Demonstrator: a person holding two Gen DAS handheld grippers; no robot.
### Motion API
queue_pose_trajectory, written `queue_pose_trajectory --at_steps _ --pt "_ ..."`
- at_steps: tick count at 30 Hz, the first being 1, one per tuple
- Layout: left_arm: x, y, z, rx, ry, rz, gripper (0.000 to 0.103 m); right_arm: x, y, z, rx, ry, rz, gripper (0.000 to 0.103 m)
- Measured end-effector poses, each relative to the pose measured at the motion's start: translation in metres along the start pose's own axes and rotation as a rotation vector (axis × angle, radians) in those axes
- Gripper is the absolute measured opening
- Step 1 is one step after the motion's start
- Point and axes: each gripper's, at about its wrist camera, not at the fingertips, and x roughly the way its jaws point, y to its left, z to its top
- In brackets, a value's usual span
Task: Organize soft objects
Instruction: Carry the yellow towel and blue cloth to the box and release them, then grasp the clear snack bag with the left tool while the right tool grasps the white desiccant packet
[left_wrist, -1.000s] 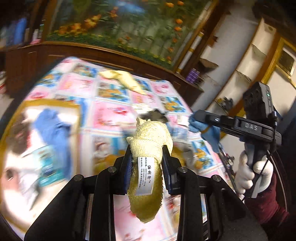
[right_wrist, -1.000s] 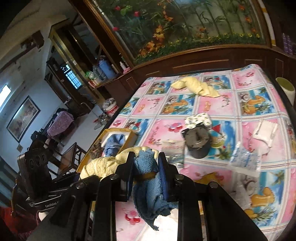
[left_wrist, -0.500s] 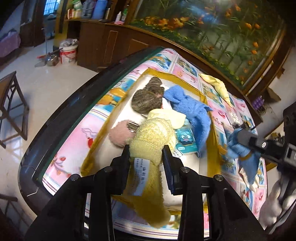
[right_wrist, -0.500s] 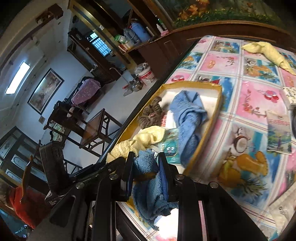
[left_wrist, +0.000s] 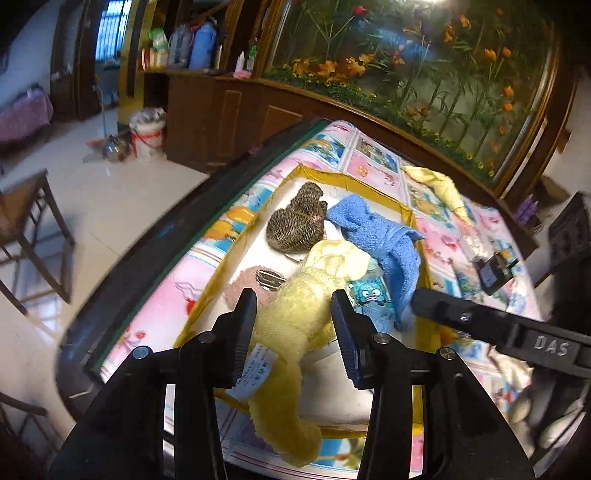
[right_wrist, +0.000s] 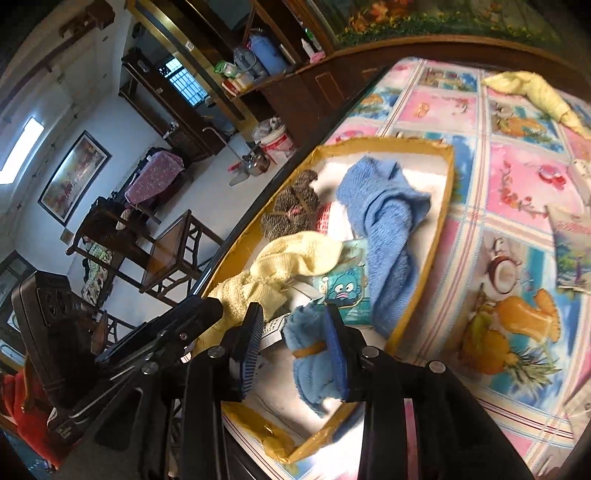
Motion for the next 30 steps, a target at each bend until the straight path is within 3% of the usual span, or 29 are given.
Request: queue_pose_trajectory --at_steps 3,7,30 --pt "-0.010 -0.018 -0.004 0.087 -0.047 0.105 0.043 -0.019 0.000 -0.008 -0.030 -0.044 -0.033 0.036" --pt "-0.020 -0.042 -0.009 0.175 -0.090 0.196 0.057 -0.037 -0.010 -0.021 -0.028 -0.082 -0.061 0.046" --pt "-0.023 -0.132 -0.027 0.392 -0.056 0.203 0.057 -0.112 -0.100 -0.055 0.172 -0.209 -0.073 0.046"
